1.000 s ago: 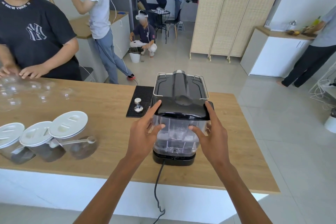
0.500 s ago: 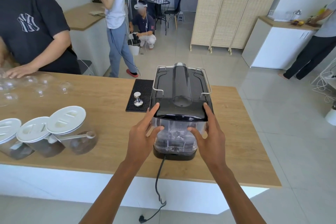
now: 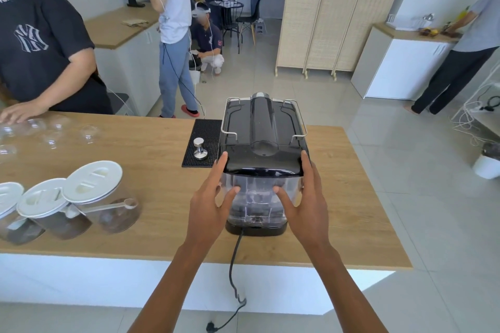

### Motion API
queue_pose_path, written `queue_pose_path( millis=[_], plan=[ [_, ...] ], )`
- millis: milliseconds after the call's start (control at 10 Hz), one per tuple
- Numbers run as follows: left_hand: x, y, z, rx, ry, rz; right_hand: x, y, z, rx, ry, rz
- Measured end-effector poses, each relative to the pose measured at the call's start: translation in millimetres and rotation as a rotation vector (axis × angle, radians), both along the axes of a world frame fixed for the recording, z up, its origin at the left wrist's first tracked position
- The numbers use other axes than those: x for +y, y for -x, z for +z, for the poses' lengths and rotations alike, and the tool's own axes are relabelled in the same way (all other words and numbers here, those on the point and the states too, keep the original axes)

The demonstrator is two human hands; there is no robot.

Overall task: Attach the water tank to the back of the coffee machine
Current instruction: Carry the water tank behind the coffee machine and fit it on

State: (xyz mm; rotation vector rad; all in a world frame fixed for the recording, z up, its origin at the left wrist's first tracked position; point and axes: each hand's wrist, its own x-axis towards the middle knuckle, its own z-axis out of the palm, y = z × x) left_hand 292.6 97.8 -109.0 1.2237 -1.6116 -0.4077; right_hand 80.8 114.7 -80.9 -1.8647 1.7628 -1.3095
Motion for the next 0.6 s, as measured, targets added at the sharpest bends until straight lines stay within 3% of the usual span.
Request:
queue_pose_path(
  millis=[600],
  plan=[
    [17.9, 4.0, -8.1, -0.036, -0.089, 0.063, 9.3, 1.4, -10.5, 0.036, -0.002, -0.040]
  ],
)
